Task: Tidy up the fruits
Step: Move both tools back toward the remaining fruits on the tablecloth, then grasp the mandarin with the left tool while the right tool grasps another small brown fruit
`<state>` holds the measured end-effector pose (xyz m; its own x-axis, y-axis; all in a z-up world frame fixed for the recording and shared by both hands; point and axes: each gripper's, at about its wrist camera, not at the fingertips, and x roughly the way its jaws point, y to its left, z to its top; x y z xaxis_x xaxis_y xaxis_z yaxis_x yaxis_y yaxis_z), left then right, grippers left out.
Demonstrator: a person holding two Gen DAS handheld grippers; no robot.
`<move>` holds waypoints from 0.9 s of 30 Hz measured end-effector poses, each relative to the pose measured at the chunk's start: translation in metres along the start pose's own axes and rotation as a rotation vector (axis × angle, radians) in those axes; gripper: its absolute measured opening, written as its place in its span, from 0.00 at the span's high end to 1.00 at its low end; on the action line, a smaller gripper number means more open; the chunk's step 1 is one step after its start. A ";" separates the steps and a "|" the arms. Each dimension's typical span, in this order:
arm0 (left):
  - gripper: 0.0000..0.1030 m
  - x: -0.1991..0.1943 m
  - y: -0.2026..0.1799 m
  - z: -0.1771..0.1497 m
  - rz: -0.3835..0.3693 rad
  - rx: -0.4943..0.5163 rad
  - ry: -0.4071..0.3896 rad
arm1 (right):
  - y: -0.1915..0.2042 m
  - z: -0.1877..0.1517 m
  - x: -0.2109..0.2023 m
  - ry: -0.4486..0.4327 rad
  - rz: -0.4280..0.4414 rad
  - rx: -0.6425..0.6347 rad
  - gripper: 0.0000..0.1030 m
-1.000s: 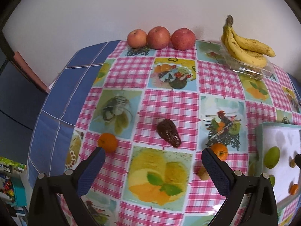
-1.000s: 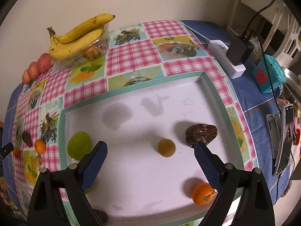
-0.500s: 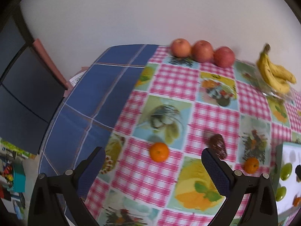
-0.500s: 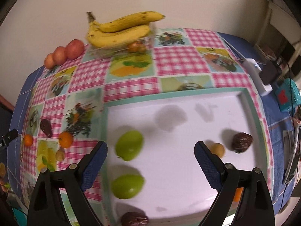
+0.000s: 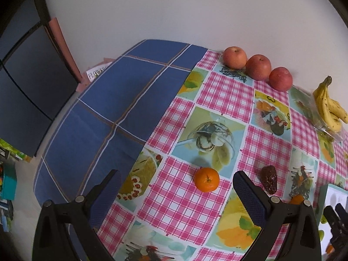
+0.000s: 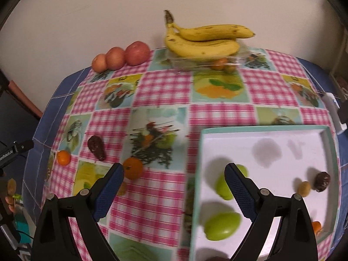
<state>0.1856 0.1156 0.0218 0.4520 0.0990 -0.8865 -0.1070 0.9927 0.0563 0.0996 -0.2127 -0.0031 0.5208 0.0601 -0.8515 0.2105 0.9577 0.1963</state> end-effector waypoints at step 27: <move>0.01 0.070 -0.012 -0.018 -0.065 -0.014 0.156 | 0.065 -0.036 0.072 0.212 0.013 -0.105 0.29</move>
<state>0.2023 0.1092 -0.0495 0.3152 0.0212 -0.9488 -0.0943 0.9955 -0.0091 0.1213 -0.1359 -0.0693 0.3353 0.1195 -0.9345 0.1118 0.9799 0.1655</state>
